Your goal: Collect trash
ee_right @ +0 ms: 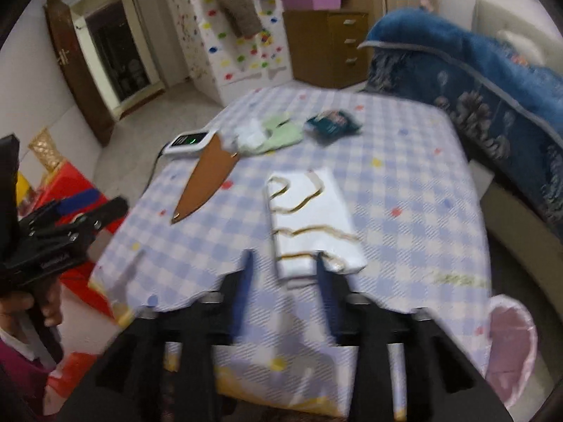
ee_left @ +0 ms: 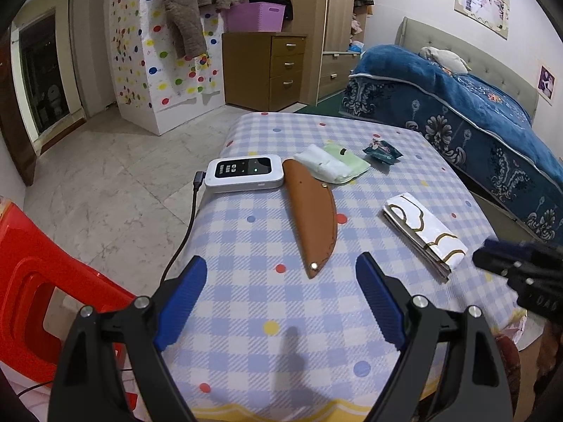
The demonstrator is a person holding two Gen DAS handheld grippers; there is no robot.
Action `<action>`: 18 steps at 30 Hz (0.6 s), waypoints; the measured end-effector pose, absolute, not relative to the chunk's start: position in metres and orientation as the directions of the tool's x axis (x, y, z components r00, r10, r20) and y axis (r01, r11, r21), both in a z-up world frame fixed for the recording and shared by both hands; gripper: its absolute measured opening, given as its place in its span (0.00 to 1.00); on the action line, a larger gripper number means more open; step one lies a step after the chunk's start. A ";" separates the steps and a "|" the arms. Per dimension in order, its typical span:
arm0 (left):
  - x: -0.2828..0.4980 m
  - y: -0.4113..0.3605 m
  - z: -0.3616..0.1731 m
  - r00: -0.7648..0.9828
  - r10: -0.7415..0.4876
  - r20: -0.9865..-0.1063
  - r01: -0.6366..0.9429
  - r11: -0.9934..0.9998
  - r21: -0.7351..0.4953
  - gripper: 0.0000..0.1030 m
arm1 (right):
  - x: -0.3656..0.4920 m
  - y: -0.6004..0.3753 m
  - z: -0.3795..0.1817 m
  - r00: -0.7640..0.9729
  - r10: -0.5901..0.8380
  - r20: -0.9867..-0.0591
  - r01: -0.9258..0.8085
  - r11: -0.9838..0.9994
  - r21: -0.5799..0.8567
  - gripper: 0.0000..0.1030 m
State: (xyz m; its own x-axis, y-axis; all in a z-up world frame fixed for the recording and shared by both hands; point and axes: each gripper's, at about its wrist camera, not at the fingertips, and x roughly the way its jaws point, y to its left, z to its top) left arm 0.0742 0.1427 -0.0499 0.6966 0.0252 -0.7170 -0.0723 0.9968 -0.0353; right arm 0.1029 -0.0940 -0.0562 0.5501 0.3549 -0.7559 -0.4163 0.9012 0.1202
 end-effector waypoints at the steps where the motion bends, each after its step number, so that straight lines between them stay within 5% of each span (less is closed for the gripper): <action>1: 0.075 0.142 -0.050 0.696 0.023 -0.718 -0.072 0.997 -0.038 0.82 | 0.108 -0.095 -0.057 0.564 0.328 -0.758 -0.407 0.909 0.090 0.52; 18: 0.082 0.135 -0.062 0.674 0.002 -0.739 -0.043 0.998 -0.036 0.82 | 0.151 -0.085 -0.105 0.474 0.248 -0.845 -0.425 0.905 0.027 0.58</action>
State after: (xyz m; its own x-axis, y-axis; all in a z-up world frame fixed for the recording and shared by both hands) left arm 0.0824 0.1354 -0.0615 0.6736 0.0023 -0.7391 -0.0432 0.9984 -0.0363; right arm 0.1511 -0.0848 -0.1051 0.4736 0.2479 -0.8451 -0.4248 0.9049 0.0273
